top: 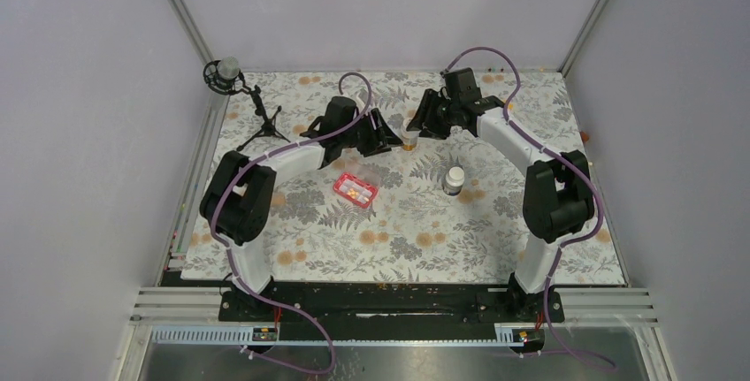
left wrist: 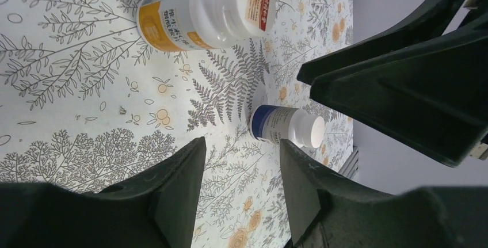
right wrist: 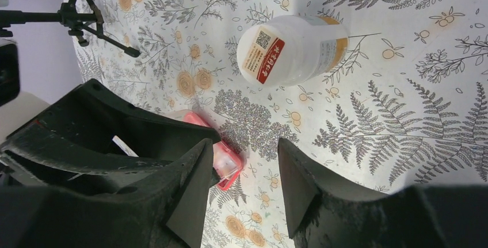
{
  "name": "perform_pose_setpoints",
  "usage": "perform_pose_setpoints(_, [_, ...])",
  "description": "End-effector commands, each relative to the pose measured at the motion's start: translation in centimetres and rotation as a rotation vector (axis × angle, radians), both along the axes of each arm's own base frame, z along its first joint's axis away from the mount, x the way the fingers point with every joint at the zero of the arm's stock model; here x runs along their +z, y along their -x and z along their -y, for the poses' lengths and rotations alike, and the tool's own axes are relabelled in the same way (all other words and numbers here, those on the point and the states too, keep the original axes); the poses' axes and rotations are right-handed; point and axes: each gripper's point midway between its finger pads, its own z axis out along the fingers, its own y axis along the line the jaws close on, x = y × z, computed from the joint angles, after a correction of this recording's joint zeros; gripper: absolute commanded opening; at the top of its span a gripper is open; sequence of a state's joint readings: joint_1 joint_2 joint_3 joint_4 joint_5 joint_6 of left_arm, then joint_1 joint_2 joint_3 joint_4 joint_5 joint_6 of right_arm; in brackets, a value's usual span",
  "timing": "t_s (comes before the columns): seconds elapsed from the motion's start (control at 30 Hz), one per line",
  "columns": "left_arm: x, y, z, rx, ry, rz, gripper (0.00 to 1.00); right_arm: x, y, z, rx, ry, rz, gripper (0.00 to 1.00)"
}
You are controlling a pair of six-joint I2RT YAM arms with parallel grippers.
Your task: Sort the pills into containers
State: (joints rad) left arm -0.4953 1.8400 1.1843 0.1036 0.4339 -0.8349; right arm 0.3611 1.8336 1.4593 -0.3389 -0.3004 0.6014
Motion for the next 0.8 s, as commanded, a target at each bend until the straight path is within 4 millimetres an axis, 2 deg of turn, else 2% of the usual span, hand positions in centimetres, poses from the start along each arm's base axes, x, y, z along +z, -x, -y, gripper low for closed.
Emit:
perform_pose_setpoints(0.0, [2.5, -0.7, -0.9, 0.027, -0.003, 0.094, 0.51, 2.0, 0.3, 0.7, -0.009, 0.033, 0.064, 0.53])
perform_pose_setpoints(0.2, [2.8, -0.5, -1.3, 0.049, 0.003, 0.097, 0.52, 2.1, 0.0, 1.3, -0.034, 0.065, 0.082, 0.54])
perform_pose_setpoints(0.53, [3.2, -0.4, -2.6, 0.091, -0.010, 0.127, 0.54, 2.1, -1.6, 2.0, -0.050, 0.119, 0.112, 0.63])
perform_pose_setpoints(0.67, [4.1, -0.2, -3.5, 0.115, -0.024, 0.176, 0.54, 2.6, -1.3, 2.0, -0.032, 0.124, 0.129, 0.64])
perform_pose_setpoints(0.77, [5.1, 0.2, -5.0, 0.150, -0.073, 0.225, 0.55, 3.3, -0.5, 1.7, -0.027, 0.124, 0.157, 0.63])
